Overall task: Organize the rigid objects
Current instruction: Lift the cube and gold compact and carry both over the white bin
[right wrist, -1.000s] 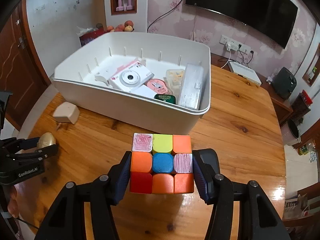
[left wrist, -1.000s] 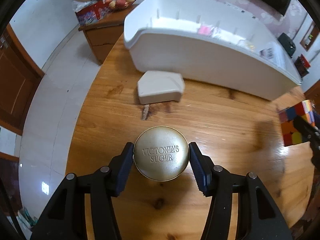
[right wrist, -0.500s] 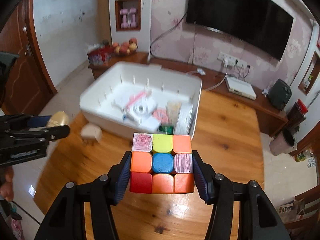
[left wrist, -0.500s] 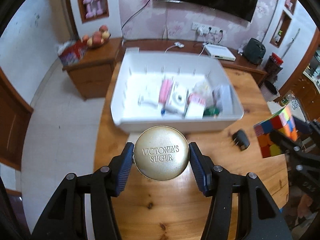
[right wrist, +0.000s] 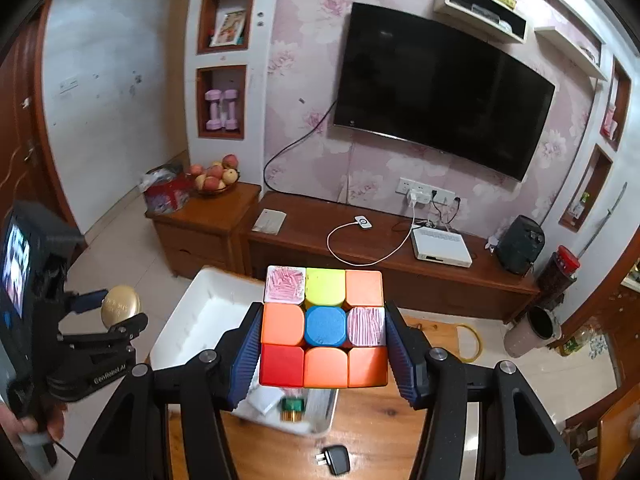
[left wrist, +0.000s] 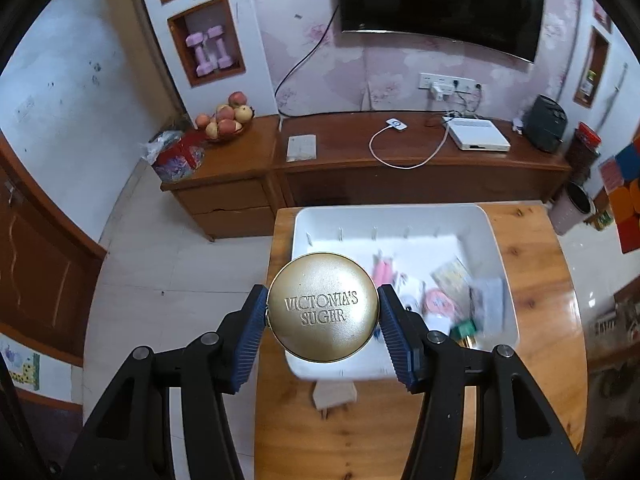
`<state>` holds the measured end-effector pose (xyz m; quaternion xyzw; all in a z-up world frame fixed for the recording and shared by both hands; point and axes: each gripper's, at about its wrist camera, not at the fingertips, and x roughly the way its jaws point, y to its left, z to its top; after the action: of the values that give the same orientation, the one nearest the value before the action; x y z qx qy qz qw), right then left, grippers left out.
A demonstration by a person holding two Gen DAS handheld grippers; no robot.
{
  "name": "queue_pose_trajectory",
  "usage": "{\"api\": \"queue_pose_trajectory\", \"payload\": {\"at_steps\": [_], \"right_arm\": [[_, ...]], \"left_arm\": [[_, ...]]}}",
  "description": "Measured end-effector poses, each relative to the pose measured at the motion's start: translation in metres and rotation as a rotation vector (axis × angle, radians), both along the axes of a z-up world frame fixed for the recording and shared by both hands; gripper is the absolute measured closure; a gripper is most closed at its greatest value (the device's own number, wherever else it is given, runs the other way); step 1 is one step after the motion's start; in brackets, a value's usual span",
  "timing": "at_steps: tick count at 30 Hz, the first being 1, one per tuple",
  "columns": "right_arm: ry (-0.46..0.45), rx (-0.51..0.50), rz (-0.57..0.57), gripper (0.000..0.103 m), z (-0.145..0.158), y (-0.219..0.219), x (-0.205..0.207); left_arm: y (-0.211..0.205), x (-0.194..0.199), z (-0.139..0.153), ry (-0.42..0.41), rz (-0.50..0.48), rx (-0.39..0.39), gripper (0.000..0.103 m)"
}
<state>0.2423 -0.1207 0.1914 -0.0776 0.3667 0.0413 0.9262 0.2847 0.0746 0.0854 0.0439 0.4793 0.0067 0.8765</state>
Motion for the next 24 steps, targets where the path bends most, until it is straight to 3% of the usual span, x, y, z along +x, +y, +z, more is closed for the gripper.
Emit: {"api": "queue_pose_trajectory", "payload": {"at_steps": [5, 9, 18, 24], "right_arm": [[0.083, -0.014, -0.050, 0.045, -0.030, 0.012, 0.057], [0.196, 0.007, -0.086, 0.045, -0.082, 0.017, 0.107], [0.379, 0.065, -0.122, 0.045, -0.191, 0.021, 0.160], [0.451, 0.064, -0.119, 0.045, -0.238, 0.030, 0.180]], "left_arm": [[0.012, 0.050, -0.034, 0.070, 0.025, -0.062, 0.044], [0.015, 0.088, -0.071, 0.115, 0.050, -0.110, 0.044], [-0.007, 0.121, -0.146, 0.165, -0.005, -0.146, 0.044], [-0.015, 0.136, -0.175, 0.211, -0.018, -0.130, 0.044]]}}
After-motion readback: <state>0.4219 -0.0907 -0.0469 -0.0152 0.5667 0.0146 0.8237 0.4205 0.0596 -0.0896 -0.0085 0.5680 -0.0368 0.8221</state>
